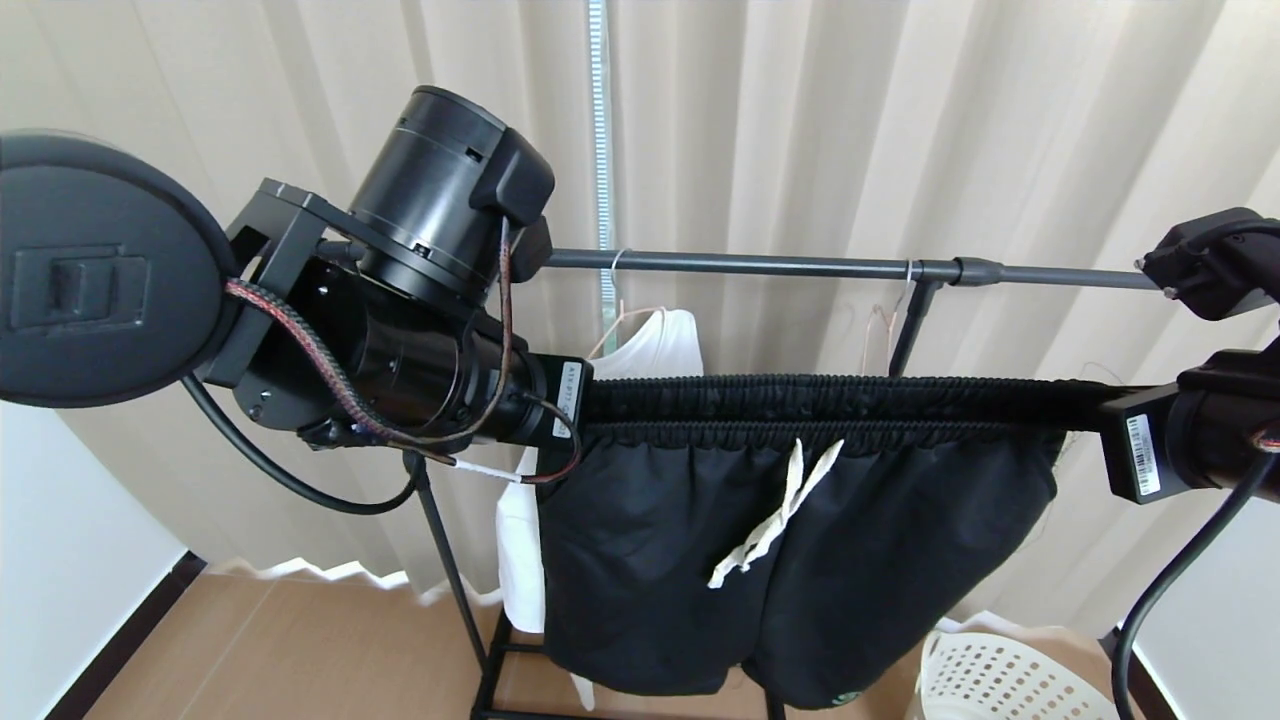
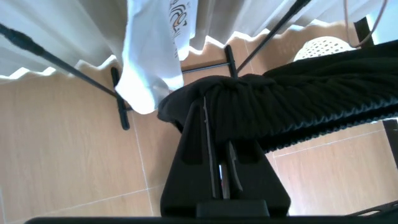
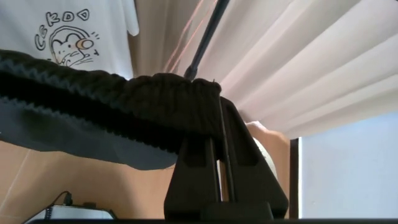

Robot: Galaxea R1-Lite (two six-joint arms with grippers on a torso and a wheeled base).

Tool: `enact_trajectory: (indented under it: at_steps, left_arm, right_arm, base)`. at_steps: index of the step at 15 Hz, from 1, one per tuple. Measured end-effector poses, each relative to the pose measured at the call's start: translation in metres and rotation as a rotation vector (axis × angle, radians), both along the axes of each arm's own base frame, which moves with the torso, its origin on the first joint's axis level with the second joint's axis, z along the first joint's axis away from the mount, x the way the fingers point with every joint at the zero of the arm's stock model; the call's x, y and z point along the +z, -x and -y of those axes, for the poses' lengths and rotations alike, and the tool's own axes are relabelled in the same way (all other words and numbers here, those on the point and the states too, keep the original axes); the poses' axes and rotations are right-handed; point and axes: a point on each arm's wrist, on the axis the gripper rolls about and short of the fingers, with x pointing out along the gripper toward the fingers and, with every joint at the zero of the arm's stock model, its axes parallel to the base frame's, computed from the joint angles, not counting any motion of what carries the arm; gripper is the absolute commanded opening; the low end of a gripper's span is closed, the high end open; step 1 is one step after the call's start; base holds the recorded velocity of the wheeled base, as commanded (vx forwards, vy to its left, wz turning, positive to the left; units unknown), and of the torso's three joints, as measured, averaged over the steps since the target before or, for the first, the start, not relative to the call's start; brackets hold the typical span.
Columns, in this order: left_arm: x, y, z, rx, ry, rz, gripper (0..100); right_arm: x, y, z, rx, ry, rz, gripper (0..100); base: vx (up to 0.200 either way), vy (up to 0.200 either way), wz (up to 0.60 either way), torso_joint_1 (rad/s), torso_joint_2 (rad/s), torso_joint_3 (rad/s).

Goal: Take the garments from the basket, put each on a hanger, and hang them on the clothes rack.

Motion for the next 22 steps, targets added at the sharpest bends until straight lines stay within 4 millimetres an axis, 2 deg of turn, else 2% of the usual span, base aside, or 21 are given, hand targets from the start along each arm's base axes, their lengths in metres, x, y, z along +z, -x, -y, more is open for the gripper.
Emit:
enact_trajectory:
  at_steps: [5,8,16,19,22]
  left_arm:
    - [0.010,-0.002,-0.001,0.005,0.028,0.029,0]
    - [0.015,-0.008,0.006,-0.002,0.047,0.048,0]
    - [0.038,-0.052,0.042,-0.017,0.130,0.163,0]
    - [0.028,-0.072,0.056,-0.049,0.151,0.191,0]
    - [0.021,-0.082,0.064,-0.051,0.182,0.217,0]
  right_arm:
    - [-0.009,0.002,0.003,0.011,0.059,-0.035,0]
    - [-0.017,0.015,0.001,0.086,0.133,-0.055,0]
    - [-0.032,0.060,-0.016,0.376,0.242,-0.083,0]
    - [-0.033,0.065,-0.024,0.435,0.230,-0.071,0]
    - [-0.032,0.072,-0.037,0.506,0.160,-0.049,0]
  base:
    - [0.000,0.000,0.00,0.000,0.00,0.000]
    - [0.000,0.000,0.00,0.000,0.00,0.000]
    - [0.000,0.000,0.00,0.000,0.00,0.000]
    - [0.000,0.000,0.00,0.000,0.00,0.000]
    - [0.000,0.000,0.00,0.000,0.00,0.000]
